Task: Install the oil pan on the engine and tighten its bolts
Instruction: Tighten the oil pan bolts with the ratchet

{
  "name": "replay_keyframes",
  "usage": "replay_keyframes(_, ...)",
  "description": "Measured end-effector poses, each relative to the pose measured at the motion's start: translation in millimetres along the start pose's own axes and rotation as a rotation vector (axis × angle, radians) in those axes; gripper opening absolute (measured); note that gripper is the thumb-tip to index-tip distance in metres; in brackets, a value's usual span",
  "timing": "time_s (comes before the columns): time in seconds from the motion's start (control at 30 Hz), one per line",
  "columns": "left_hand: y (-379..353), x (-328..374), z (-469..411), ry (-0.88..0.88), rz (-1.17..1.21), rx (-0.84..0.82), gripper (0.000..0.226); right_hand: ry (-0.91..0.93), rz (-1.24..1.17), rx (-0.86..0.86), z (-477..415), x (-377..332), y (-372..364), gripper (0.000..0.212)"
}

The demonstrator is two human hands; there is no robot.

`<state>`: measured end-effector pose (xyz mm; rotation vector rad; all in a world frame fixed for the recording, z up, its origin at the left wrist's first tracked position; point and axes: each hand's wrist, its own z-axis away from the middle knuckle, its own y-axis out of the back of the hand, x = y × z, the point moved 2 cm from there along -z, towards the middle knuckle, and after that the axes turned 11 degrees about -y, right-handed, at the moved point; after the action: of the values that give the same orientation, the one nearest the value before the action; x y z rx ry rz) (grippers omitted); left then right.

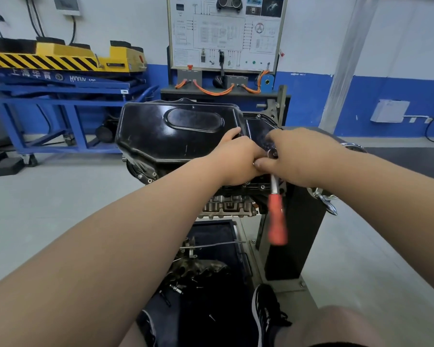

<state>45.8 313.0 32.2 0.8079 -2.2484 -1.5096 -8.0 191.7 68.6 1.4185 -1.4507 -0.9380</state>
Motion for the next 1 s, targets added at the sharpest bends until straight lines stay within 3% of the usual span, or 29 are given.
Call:
replay_keyframes(0.13,4.4,3.4,1.8,-0.006,0.036,-0.024,0.028,0.104,0.254,0.13,7.1,-3.9,7.7,0.053)
replay_keyframes(0.23,3.7,3.6,3.9,0.003,0.045,-0.03,0.023,0.116,0.303,0.191,11.1,-7.1,9.0,0.049)
replay_keyframes(0.3,4.4,3.7,3.5,0.008,0.038,0.01,0.038,0.085,0.269,0.177,11.4,-7.0,7.7,0.044)
replay_keyframes(0.47,2.7,5.2,2.3,0.014,-0.052,-0.031,0.039,-0.048,0.116,0.071,10.0,-8.0,-0.6,0.041)
replay_keyframes(0.53,2.5,3.3,2.7,0.009,-0.037,-0.05,0.039,0.005,0.103,0.097,9.1,-7.8,1.4,0.041)
replay_keyframes(0.63,6.3,4.3,4.1,-0.005,0.042,-0.043,0.019,0.113,0.22,0.144,9.3,-8.6,8.5,0.058)
replay_keyframes(0.7,6.6,4.2,2.7,0.0,0.015,-0.048,0.021,0.12,0.269,0.166,10.1,-9.3,12.3,0.064)
replay_keyframes(0.87,0.6,4.3,5.1,-0.004,-0.034,0.012,0.017,0.052,0.2,0.175,13.1,-12.5,3.2,0.035)
replay_keyframes(1.0,-0.4,2.9,8.7,-0.024,-0.065,-0.02,0.015,-0.01,0.026,0.072,10.5,-10.5,-2.4,0.035)
